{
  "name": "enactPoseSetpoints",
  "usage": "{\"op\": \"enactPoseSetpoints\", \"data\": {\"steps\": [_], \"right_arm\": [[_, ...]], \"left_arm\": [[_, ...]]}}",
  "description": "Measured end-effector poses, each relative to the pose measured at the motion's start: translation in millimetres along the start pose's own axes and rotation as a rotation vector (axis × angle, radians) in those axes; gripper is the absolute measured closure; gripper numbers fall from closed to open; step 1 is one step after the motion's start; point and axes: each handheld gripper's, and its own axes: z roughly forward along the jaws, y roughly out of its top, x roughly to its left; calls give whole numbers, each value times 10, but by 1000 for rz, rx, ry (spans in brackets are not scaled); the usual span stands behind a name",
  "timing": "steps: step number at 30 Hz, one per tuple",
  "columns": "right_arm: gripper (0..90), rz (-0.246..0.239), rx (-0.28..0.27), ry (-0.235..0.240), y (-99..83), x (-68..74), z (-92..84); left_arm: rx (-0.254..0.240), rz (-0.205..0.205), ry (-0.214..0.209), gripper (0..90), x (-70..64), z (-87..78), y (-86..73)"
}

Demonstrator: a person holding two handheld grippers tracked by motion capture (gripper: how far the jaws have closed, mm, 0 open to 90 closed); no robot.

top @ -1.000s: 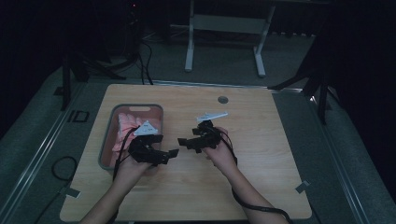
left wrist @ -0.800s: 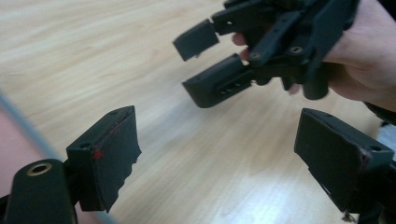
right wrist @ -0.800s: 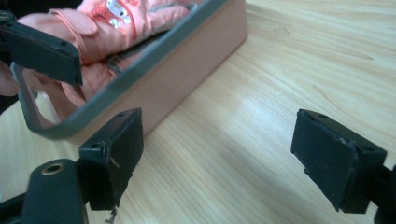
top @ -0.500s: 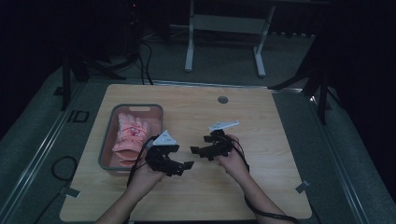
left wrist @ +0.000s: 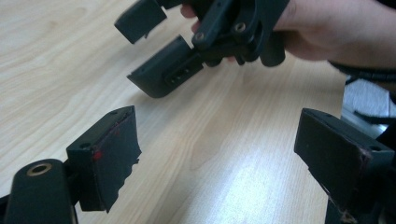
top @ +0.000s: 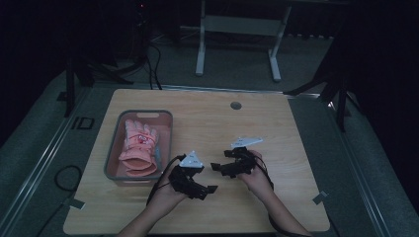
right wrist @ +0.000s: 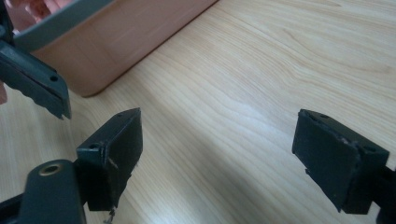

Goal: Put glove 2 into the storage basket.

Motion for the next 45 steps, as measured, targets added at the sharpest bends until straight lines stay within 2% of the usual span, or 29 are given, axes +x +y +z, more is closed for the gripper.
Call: {"op": "enactPoseSetpoints", "data": {"steps": [13,17,20,23,32,41,43,45], "right_arm": [[152,-2,-4,-6,-343,-104,-108],[147,-16,6,-9,-411,-107,-122],[147,-20,5,-9,-455,-107,-142],[143,-30,10,-10,-496,-109,-164],[142,-36,4,-7,-622,-107,-257],[144,-56,-21,-23,-713,-106,-367],[143,-50,-24,-21,-718,-122,-376],[144,-41,-39,-28,-715,-139,-394]], "left_arm": [[44,46,-58,141,-110,271,-102],[33,60,-81,141,-133,333,-142],[39,77,-75,141,-150,377,-175],[47,68,-91,141,-149,411,-211],[39,54,-102,141,-141,480,-300],[12,77,-110,141,-141,500,-362],[19,96,-88,141,-143,511,-371],[18,95,-92,141,-140,510,-375]]}}
